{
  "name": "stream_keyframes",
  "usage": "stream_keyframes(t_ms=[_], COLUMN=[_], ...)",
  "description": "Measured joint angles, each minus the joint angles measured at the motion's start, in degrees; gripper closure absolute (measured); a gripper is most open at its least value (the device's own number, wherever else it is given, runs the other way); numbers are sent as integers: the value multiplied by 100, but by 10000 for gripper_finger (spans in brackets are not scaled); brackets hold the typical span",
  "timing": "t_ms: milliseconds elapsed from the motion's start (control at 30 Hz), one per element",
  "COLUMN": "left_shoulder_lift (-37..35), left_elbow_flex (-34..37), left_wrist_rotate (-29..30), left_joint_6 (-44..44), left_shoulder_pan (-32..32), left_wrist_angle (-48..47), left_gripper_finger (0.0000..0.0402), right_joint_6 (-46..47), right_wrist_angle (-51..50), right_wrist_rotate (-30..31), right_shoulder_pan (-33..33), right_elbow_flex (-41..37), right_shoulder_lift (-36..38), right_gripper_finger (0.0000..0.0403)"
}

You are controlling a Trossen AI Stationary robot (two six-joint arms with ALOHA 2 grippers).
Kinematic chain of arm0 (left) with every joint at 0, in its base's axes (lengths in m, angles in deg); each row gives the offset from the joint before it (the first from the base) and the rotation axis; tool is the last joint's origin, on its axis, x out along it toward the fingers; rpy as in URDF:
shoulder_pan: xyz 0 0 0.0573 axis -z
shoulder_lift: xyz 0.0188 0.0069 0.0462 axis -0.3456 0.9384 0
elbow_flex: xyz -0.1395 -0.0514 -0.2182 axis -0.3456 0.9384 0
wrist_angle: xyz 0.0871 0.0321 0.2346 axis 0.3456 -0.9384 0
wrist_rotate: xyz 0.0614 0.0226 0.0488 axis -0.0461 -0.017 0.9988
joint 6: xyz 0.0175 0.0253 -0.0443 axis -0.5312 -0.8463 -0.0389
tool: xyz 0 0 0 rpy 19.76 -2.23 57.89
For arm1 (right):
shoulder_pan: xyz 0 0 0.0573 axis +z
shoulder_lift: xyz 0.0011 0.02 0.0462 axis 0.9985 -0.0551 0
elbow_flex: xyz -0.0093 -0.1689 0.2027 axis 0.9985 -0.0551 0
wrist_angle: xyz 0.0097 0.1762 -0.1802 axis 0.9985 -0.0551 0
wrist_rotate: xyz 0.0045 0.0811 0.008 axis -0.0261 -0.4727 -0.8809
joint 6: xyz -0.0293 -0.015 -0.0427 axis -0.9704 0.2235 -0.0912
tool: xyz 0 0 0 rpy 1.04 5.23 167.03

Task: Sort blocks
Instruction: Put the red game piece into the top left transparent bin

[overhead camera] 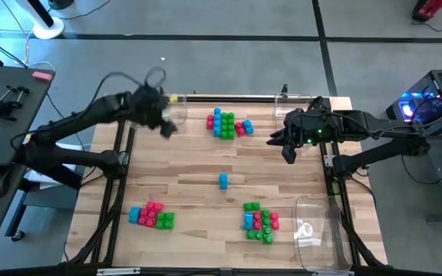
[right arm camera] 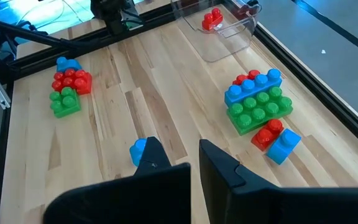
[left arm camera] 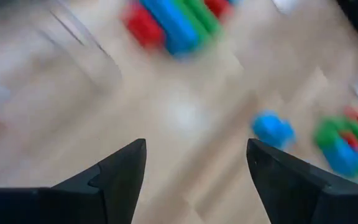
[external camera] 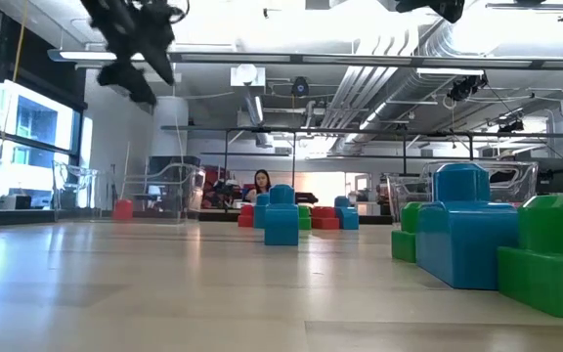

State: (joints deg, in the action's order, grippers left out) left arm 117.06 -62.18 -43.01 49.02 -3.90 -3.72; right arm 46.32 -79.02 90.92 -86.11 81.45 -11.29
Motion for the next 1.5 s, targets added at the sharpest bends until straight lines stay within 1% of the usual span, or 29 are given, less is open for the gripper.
stream_keyframes(t_ms=[67,167,267,333,400,467,533,567,667,733,767,833,933,1000,1033,1100,1167,1300,1433,1500], left_shoulder_lift=[-104,-127,14,222,465,720,929,1026,1250,1406,1492,1654,1862,1969,2020,2113,2183,2236,2234,2231], left_elbow_flex=[75,272,572,709,766,769,756,748,764,793,800,800,802,804,804,804,806,997,1215,1277], left_wrist_rotate=[261,800,853,802,717,712,769,868,1240,1331,1346,1254,804,671,668,633,623,533,277,271], left_joint_6=[688,2092,3427,4033,4440,4652,4589,4361,3507,2913,2680,2326,1413,878,706,359,283,226,298,365], left_shoulder_pan=[899,2384,3766,4559,5203,5688,6006,6148,6450,6476,6453,6362,6258,6233,6235,6245,6245,6245,6201,6197], left_wrist_angle=[-312,-538,-466,-415,-429,-416,-417,-388,-360,-373,-366,-347,-171,63,183,346,285,281,377,386], left_gripper_finger=[135,135,135,135,140,158,195,219,290,323,332,338,333,339,347,378,394,400,401,401], right_joint_6=[-2,-7,-26,-41,-46,-50,-52,-52,-52,-52,-49,-39,-51,-52,-55,-53,-55,-55,-55,-55], right_wrist_angle=[0,-2,-4,-6,-7,-7,-7,-8,-7,-7,-7,-7,-7,-7,-9,-25,-47,-67,-98,-101], right_wrist_rotate=[1,0,-1,1,1,1,1,1,34,139,152,152,152,152,152,152,152,153,154,152], right_shoulder_pan=[0,0,0,0,0,0,0,0,0,0,0,0,0,0,0,0,0,0,0,0], right_elbow_flex=[1,0,-1,-1,1,-1,-1,-1,-1,-1,-1,-1,-1,-1,-1,-1,-1,-1,-1,-1], right_shoulder_lift=[0,0,0,0,0,0,0,0,0,0,0,0,0,0,0,0,0,0,0,0], right_gripper_finger=[403,403,403,403,403,402,402,402,402,402,402,402,402,402,402,402,402,402,402,402])
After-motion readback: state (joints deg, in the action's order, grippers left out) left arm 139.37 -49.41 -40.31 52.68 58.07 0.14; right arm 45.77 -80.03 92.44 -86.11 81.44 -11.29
